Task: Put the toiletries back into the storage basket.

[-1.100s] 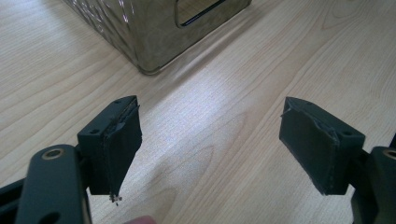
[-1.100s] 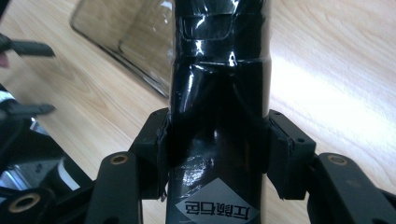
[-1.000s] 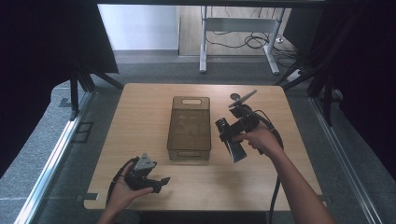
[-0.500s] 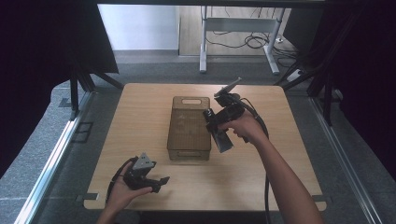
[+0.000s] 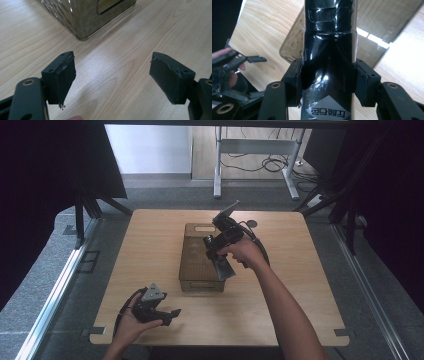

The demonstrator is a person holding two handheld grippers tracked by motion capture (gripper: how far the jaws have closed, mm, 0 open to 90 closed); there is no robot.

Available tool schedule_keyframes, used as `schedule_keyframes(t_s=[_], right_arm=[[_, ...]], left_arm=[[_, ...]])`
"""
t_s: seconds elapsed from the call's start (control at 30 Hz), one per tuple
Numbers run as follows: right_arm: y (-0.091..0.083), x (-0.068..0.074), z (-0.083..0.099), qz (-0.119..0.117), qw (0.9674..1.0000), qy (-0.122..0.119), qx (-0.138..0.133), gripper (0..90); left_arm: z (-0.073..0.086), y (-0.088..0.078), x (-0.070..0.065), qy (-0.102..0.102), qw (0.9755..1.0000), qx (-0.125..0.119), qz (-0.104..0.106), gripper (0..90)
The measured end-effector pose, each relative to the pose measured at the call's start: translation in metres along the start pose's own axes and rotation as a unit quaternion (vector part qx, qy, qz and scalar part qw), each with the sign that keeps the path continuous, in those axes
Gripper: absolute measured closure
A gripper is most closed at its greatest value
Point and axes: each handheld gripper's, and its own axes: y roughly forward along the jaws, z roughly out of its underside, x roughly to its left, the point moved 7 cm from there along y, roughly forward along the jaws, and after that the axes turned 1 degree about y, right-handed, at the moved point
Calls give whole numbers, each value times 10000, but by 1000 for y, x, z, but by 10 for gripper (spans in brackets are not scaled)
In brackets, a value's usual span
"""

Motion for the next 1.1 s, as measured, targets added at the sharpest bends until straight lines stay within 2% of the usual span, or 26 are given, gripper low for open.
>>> schedule_keyframes(t_s=[0.43, 0.8, 1.1], right_arm=[[26, 15, -19, -172, 9996, 217, 76, 478], [35, 14, -26, -190, 9990, 406, 33, 478], [54, 13, -33, -177, 9977, 643, 90, 478]], left_arm=[[-1, -3, 1, -18, 10000, -49, -17, 212], [-1, -3, 1, -11, 10000, -55, -24, 212], [-1, -4, 2, -9, 10000, -47, -11, 212]])
